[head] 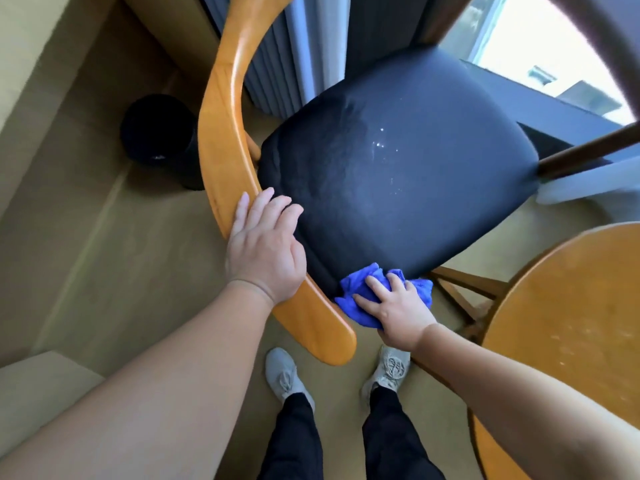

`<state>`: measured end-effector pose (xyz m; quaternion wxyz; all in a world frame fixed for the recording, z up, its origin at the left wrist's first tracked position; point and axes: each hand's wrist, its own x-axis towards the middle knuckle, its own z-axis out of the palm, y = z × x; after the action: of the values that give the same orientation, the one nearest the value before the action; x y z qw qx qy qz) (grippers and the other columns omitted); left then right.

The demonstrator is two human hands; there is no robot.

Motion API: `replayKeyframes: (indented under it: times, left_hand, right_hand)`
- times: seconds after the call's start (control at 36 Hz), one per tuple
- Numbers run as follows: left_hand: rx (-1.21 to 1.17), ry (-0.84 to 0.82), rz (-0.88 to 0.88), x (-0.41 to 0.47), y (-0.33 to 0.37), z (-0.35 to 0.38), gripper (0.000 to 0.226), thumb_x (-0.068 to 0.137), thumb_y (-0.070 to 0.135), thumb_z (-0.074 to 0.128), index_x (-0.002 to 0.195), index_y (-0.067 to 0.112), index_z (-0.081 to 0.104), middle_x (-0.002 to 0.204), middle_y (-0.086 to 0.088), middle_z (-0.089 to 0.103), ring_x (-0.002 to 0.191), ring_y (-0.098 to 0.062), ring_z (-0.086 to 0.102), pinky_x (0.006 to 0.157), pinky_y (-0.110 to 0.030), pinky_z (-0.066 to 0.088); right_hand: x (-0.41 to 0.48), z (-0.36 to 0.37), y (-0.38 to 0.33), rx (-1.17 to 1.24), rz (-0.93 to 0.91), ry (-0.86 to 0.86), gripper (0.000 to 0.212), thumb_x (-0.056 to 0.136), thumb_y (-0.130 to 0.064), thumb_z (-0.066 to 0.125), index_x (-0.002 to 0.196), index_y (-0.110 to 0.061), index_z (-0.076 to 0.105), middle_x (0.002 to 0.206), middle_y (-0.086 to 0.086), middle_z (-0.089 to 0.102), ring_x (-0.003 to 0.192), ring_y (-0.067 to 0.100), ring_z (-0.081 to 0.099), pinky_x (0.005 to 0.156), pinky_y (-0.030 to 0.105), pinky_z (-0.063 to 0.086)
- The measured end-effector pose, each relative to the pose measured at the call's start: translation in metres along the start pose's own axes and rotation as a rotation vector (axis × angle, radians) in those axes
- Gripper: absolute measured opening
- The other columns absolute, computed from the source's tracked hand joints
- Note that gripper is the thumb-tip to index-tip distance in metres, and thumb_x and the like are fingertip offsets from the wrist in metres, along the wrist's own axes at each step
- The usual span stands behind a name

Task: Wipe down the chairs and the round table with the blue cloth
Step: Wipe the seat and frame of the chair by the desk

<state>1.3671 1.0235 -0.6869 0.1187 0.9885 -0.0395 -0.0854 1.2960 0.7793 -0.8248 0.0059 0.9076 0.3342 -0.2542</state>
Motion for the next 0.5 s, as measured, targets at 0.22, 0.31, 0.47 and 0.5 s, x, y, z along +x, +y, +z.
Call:
replayKeyframes:
  times: [0.22,0.31,0.47,0.5]
  left_hand:
    - [0.094,-0.127,0.206,0.013,-0.002,-0.004,0.04,0.079,0.027,0.035,0.103,0.016,0.065,0.095,0.0,0.065,0.092,-0.023,0.057,0.111,-0.041,0.024]
    - [0.135,-0.155,0.236,0.015,-0.001,-0.006,0.04,0.076,0.028,0.03,0.09,0.016,0.066,0.081,-0.001,0.064,0.078,-0.026,0.055,0.099,-0.04,0.032]
    - [0.205,-0.202,0.362,0.02,-0.002,-0.007,0.043,0.076,0.031,0.026,0.083,0.018,0.065,0.072,0.0,0.061,0.068,-0.024,0.051,0.077,-0.037,0.035]
    - [0.199,-0.195,0.364,0.02,-0.002,-0.006,0.042,0.076,0.031,0.026,0.081,0.018,0.065,0.071,0.001,0.06,0.067,-0.024,0.051,0.077,-0.037,0.035]
  right_hand:
    - [0.009,-0.031,0.03,0.206,0.134,0.187,0.059,0.06,-0.03,0.061,0.119,-0.03,0.062,0.121,0.009,0.055,0.088,0.038,0.051,0.069,0.046,0.05]
    - [0.036,-0.056,0.043,0.234,0.195,0.274,0.061,0.06,-0.032,0.059,0.12,-0.028,0.061,0.121,0.01,0.055,0.087,0.036,0.05,0.068,0.044,0.049]
    - [0.101,-0.097,0.062,0.208,0.236,0.247,0.057,0.066,-0.031,0.063,0.122,-0.03,0.06,0.123,0.009,0.051,0.097,0.038,0.049,0.076,0.047,0.047]
    - [0.112,-0.104,0.065,0.192,0.24,0.222,0.056,0.068,-0.031,0.063,0.124,-0.03,0.059,0.125,0.008,0.049,0.101,0.038,0.048,0.079,0.047,0.046]
